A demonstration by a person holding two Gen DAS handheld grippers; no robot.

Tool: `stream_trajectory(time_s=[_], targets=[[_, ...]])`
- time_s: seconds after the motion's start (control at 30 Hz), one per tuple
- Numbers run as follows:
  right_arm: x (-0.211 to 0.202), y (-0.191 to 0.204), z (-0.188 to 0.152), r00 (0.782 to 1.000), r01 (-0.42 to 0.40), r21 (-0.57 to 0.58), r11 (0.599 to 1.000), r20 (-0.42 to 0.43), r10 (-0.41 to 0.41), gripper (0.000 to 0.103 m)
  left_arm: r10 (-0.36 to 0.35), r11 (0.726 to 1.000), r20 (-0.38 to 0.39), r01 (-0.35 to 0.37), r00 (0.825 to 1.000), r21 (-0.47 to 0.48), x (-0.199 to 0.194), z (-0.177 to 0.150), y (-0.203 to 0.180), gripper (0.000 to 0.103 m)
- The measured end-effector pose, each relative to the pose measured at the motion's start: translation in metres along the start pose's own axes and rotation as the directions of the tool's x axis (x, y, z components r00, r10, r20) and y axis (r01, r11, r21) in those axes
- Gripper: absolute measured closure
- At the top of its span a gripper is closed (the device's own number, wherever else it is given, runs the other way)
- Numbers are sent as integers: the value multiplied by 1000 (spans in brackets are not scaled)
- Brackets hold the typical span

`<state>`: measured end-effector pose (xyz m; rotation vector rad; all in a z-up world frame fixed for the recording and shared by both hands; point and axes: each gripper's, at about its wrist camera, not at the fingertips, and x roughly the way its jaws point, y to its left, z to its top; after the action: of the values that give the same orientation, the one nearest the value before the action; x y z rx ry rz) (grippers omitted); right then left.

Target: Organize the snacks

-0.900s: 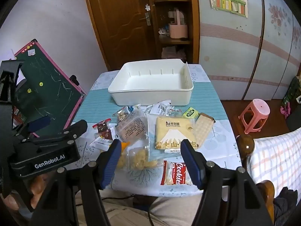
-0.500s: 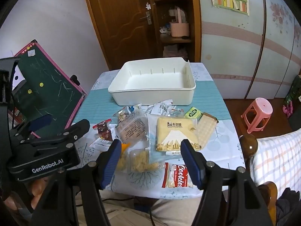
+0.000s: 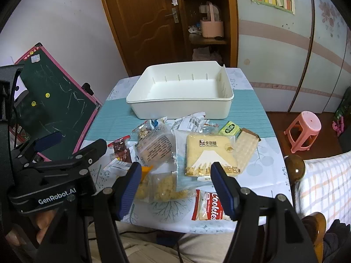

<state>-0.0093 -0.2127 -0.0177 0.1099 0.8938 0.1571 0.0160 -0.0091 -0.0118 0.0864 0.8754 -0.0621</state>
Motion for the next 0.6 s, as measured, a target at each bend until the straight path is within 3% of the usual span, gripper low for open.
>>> stream_trajectory(time_s=[0.6], targets=[[5, -1, -1, 1000, -3, 9, 1000, -12, 3, 37, 2, 1000, -23, -2, 1000, 7, 11, -2, -1, 1]])
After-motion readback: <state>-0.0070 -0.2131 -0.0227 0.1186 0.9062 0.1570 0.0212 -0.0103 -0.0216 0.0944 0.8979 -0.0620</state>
